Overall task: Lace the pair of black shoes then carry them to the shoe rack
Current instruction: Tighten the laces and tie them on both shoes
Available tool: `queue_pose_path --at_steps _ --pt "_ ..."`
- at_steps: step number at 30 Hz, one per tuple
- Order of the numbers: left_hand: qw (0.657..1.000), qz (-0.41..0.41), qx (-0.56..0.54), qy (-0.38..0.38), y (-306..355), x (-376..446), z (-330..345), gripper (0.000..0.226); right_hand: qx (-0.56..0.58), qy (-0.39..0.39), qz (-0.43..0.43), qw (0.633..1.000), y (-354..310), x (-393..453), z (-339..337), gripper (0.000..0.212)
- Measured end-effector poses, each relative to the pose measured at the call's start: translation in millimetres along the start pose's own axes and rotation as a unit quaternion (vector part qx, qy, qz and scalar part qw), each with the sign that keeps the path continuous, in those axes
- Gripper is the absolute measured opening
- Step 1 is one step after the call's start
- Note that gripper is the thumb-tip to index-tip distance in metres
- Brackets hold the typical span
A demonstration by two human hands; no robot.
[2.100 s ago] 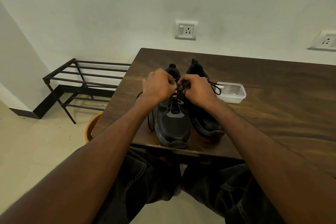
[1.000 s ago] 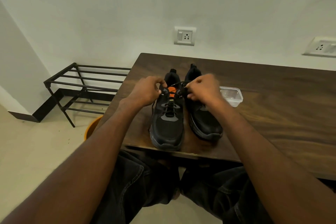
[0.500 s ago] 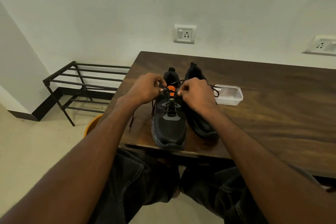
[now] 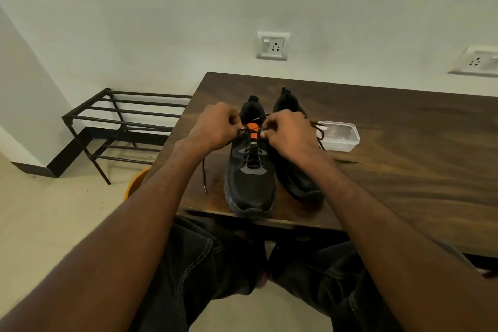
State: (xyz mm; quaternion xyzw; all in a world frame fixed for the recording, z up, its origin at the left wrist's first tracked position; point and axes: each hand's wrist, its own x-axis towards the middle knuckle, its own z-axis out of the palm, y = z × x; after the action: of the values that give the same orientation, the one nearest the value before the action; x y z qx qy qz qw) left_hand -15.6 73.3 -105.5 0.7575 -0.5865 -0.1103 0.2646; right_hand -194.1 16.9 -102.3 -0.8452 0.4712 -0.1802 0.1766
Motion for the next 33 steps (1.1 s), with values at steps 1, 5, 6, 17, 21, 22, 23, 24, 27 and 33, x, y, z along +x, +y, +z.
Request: queue_pose_path --at_steps 1,5,6,17,21,22,23,24,27,33 --pt "1.0 0.0 -0.003 -0.003 0 -1 0 0.01 -0.007 0.005 0.0 1.0 2 1 3 0.014" --pt "1.0 -0.006 -0.009 -0.005 -2 -1 -4 0.01 -0.045 0.12 0.078 0.989 20 7 -15 0.009" --pt "1.0 -0.007 -0.006 -0.005 -3 0 -6 0.01 -0.061 0.148 0.103 0.982 26 8 -24 0.01" --pt "1.0 0.005 0.0 -0.015 -1 -3 -4 0.012 -0.05 0.007 -0.001 0.999 -1 -1 -5 0.018" --pt "1.0 0.001 -0.012 -0.019 -2 -4 -6 0.008 -0.109 0.066 0.066 0.99 11 3 -10 0.01" --pt "1.0 -0.001 -0.02 -0.023 -2 -4 -7 0.007 -0.119 0.084 0.084 0.986 16 5 -14 0.011" --pt "0.999 -0.003 -0.026 -0.026 -2 -4 -7 0.007 -0.128 0.092 0.093 0.983 18 5 -17 0.012" --pt "0.999 -0.005 -0.032 -0.028 -2 -3 -7 0.008 -0.134 0.086 0.091 0.983 19 6 -20 0.014" --pt "0.999 -0.008 -0.037 -0.029 -2 -3 -7 0.008 -0.101 0.032 0.03 0.994 11 3 -15 0.024" --pt "0.999 -0.01 -0.034 -0.022 -4 -4 -6 0.008 -0.076 0.005 0.017 0.997 1 -1 -7 0.012"
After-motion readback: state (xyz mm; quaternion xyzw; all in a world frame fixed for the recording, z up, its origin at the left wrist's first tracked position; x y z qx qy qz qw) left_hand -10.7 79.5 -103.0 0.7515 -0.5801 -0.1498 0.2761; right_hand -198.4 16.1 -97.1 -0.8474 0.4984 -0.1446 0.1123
